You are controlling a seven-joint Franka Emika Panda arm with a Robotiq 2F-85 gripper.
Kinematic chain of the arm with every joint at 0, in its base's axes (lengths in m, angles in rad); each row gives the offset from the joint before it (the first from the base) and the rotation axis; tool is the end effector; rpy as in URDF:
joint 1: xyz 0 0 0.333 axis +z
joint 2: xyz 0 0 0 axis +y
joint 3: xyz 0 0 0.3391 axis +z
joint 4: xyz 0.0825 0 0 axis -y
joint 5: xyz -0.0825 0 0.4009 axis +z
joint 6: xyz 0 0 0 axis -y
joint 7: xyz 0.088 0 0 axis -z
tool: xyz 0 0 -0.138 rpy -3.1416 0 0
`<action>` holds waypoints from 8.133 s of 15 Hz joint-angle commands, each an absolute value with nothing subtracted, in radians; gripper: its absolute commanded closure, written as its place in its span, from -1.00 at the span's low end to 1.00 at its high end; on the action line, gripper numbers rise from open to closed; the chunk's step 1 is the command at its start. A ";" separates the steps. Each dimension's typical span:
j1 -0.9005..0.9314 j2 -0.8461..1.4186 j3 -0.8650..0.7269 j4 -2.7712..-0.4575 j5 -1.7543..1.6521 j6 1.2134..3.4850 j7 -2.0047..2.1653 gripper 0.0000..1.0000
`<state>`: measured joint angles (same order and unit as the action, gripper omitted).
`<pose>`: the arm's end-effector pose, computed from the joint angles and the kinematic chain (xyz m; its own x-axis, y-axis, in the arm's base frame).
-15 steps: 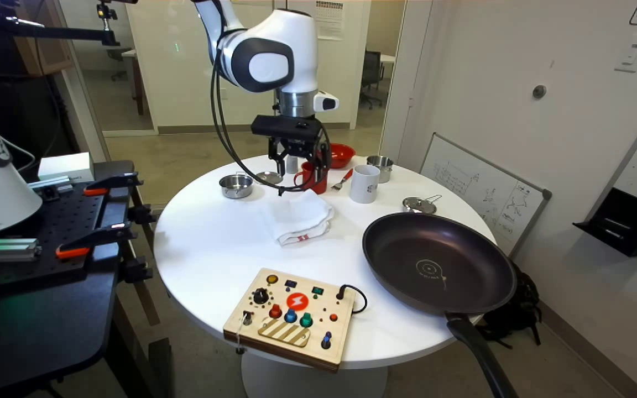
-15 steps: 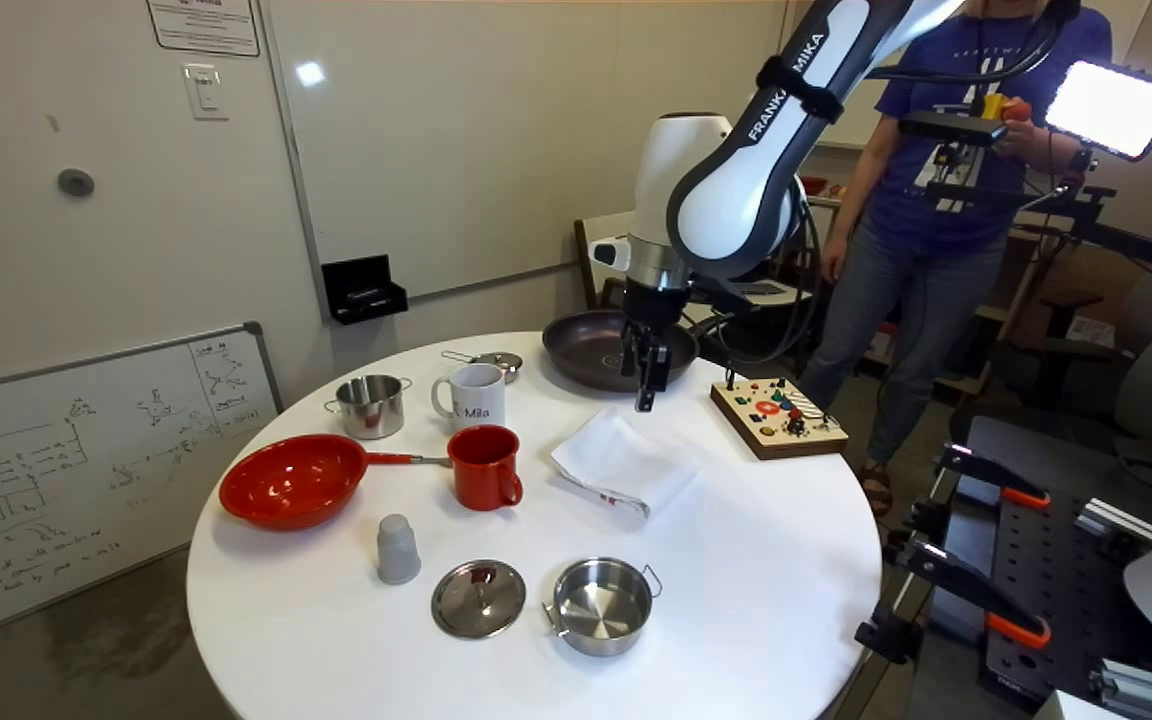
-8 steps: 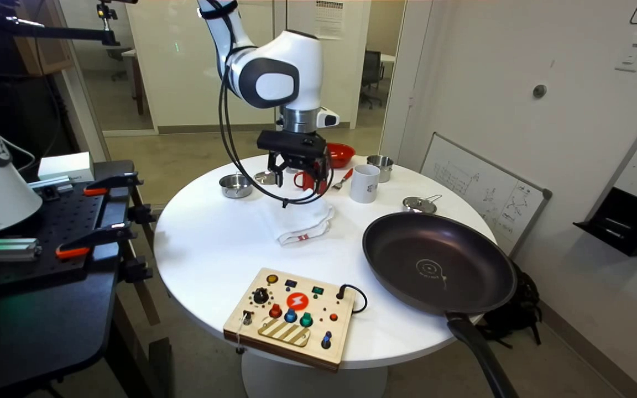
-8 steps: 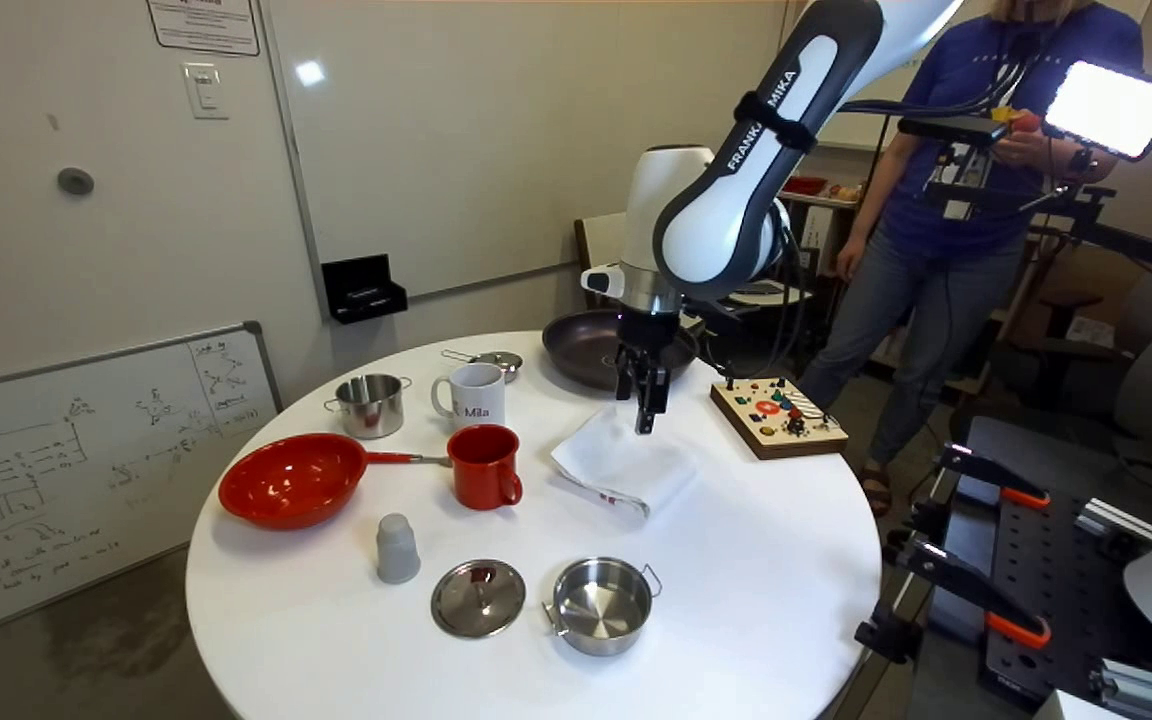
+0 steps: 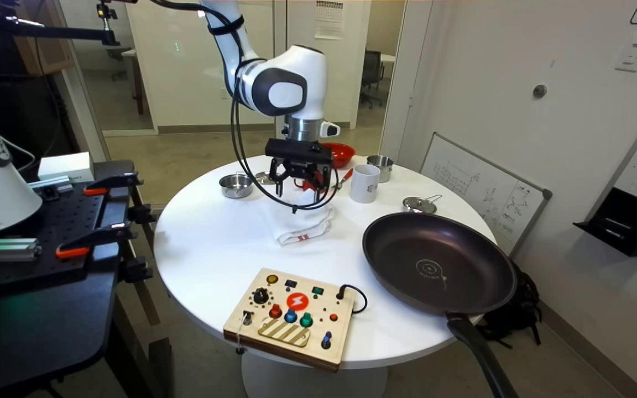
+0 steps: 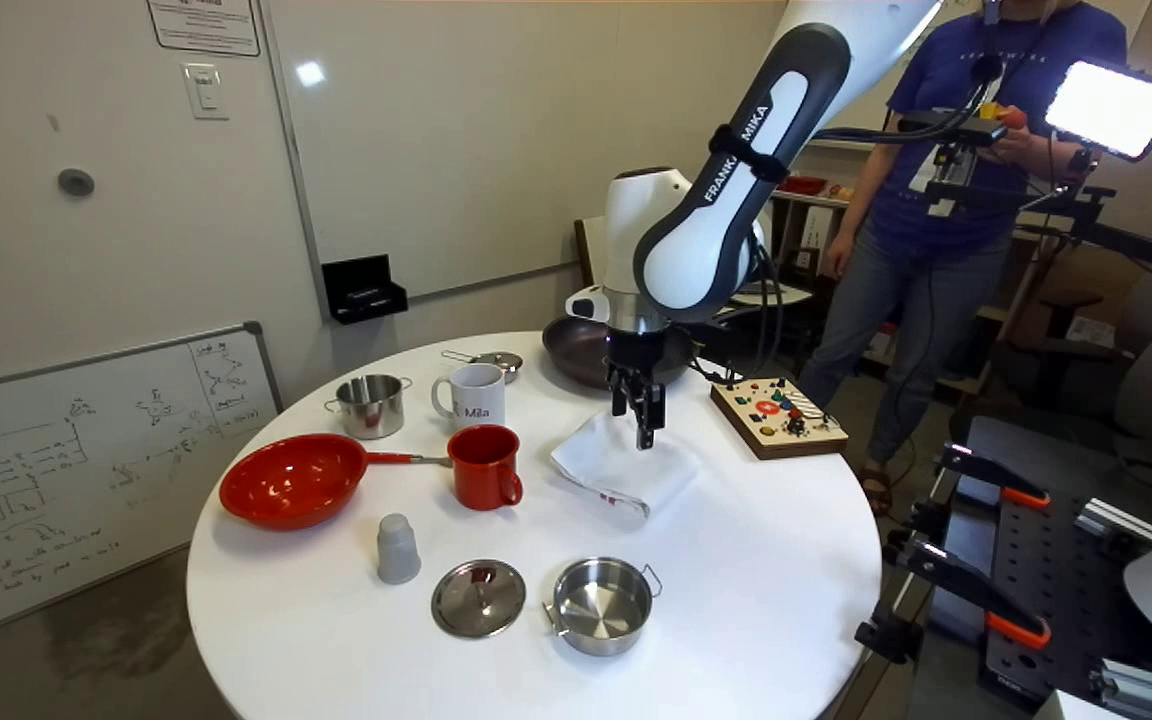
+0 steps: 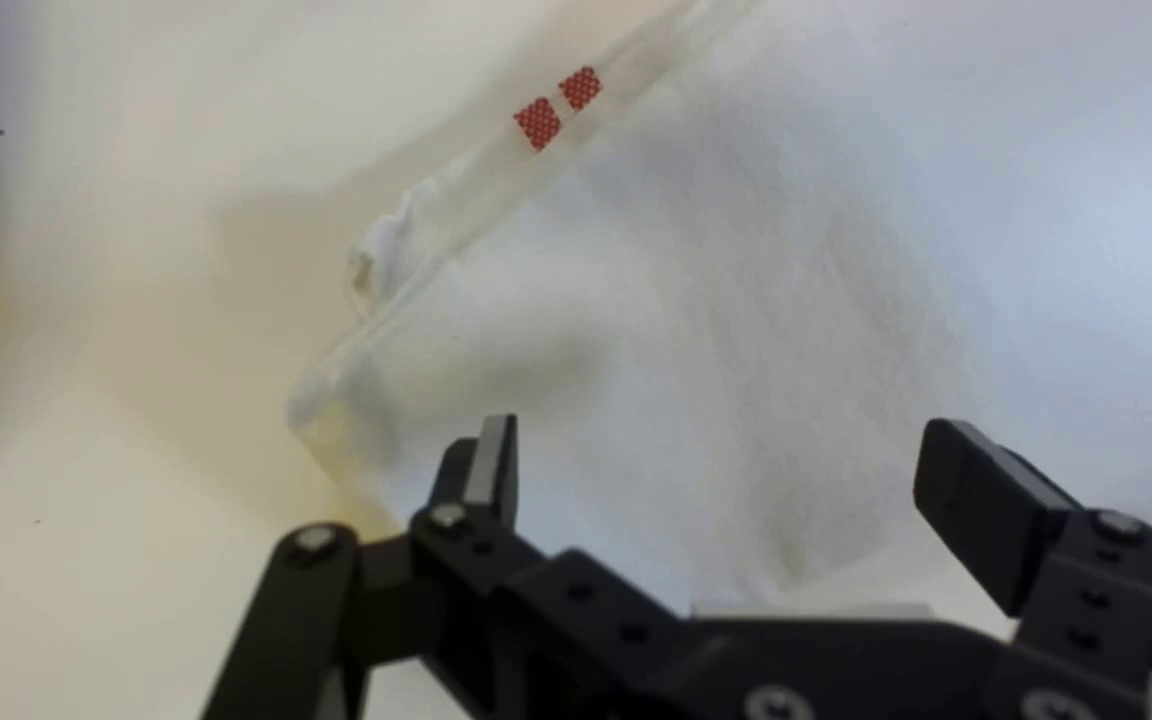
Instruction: Put the towel in the pan
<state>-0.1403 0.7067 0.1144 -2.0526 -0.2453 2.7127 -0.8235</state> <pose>0.5913 -0.0054 0.0570 0.5422 0.8394 -0.0393 0.8396 -0.5430 -0.0142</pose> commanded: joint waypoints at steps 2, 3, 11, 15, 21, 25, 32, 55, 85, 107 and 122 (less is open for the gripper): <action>-0.113 0.763 0.077 -1.978 -0.279 2.671 -0.833 -1.00; -0.116 0.769 0.079 -1.972 -0.279 2.671 -0.839 -1.00; -0.132 0.840 0.111 -1.902 -0.271 2.643 -0.910 -1.00; -0.113 0.873 0.098 -1.864 -0.276 2.616 -0.913 -1.00; -0.112 0.919 0.099 -1.812 -0.275 2.590 -0.927 -1.00; -0.109 0.935 0.097 -1.788 -0.274 2.575 -0.924 -1.00; -0.106 0.958 0.095 -1.753 -0.274 2.550 -0.922 0.14; -0.054 0.765 0.047 -1.912 -0.323 2.519 -0.856 0.88; -0.051 0.316 -0.192 -2.313 -0.507 3.023 -0.638 0.90; -0.066 0.207 -0.229 -2.219 -0.485 2.939 -0.610 0.90; -0.259 0.450 -0.047 -1.847 -0.223 2.701 -0.825 0.90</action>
<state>-0.2191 0.3851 -0.0844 -1.9205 -0.2742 2.7320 -0.7594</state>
